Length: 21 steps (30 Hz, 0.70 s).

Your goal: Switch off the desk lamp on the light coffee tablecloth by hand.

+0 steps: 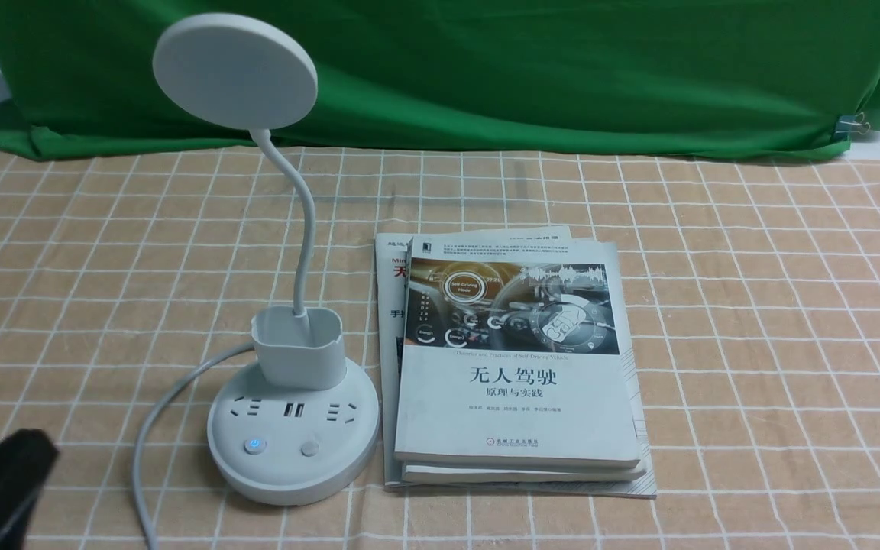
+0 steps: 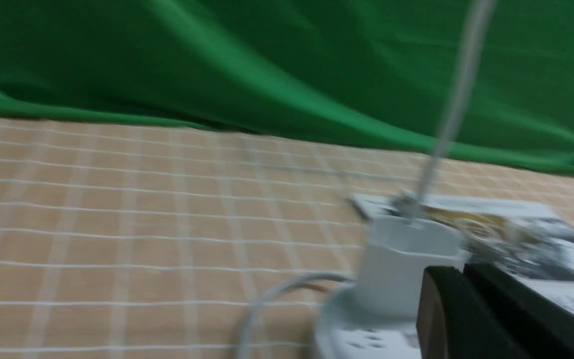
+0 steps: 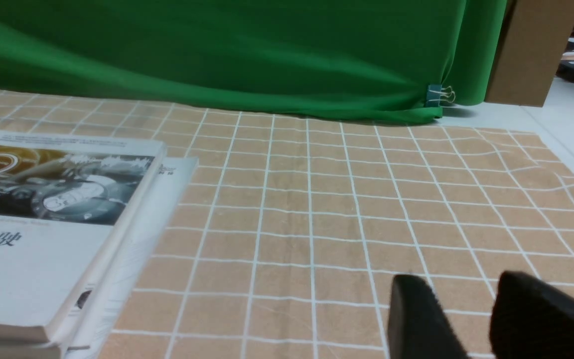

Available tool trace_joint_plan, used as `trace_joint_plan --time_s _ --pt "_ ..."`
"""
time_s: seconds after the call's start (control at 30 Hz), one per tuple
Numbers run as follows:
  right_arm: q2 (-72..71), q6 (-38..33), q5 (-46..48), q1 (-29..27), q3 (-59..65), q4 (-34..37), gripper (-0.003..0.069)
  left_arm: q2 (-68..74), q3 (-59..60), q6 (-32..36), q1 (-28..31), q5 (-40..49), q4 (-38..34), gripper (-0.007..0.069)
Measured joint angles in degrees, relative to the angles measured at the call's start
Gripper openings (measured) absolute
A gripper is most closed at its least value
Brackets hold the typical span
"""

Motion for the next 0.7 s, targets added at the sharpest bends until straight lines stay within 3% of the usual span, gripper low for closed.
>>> trace_joint_plan --time_s 0.33,0.7 --pt "0.0 0.0 0.0 0.0 0.0 0.0 0.0242 -9.6 0.0 0.2 13.6 15.6 1.6 0.0017" --pt "0.0 0.0 0.0 0.0 0.0 0.0 0.0242 -9.8 0.1 -1.4 14.2 21.6 1.7 0.0017"
